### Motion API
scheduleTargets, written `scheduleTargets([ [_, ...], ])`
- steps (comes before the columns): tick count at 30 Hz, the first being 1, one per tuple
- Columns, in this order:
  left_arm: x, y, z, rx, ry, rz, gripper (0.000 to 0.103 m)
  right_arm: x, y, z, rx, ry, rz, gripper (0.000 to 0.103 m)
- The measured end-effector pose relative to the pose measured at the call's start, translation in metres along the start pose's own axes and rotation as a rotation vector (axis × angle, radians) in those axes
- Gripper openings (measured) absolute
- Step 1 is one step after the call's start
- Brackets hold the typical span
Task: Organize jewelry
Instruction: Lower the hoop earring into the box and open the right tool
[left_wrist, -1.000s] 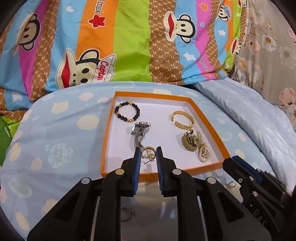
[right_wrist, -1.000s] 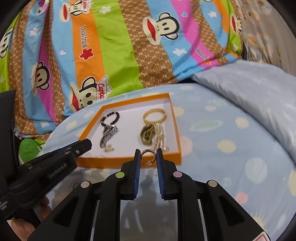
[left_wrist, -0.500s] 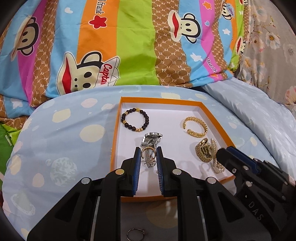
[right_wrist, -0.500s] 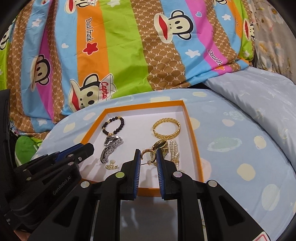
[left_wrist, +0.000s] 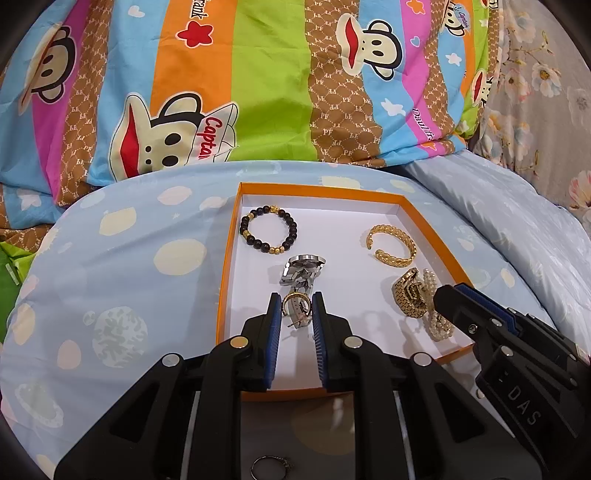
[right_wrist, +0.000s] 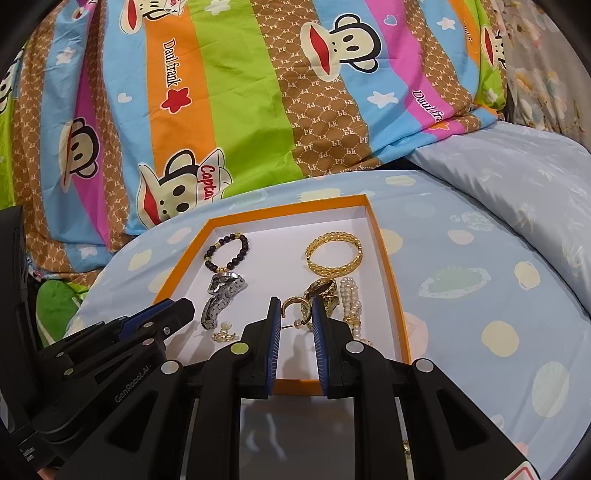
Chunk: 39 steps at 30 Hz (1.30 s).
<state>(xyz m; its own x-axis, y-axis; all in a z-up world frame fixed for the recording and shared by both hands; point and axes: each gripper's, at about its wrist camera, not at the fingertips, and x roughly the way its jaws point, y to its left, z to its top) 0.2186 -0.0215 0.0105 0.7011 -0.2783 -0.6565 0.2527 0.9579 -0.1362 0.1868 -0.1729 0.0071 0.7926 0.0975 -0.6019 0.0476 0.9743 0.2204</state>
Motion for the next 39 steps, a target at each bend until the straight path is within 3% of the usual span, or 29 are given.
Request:
scheduleTargets([
  [24, 0.003, 0.000, -0.002, -0.007, 0.009, 0.004, 0.017, 0.010, 0.007, 0.001, -0.028, 0.054, -0.030, 0.018],
  [28, 0.003, 0.005, -0.002, -0.032, 0.011, 0.017, 0.024, 0.007, 0.011, 0.000, -0.050, 0.036, -0.043, 0.024],
  [39, -0.001, 0.007, -0.002, -0.046, -0.002, 0.012, 0.024, -0.003, 0.005, -0.001, -0.026, -0.002, -0.041, 0.027],
])
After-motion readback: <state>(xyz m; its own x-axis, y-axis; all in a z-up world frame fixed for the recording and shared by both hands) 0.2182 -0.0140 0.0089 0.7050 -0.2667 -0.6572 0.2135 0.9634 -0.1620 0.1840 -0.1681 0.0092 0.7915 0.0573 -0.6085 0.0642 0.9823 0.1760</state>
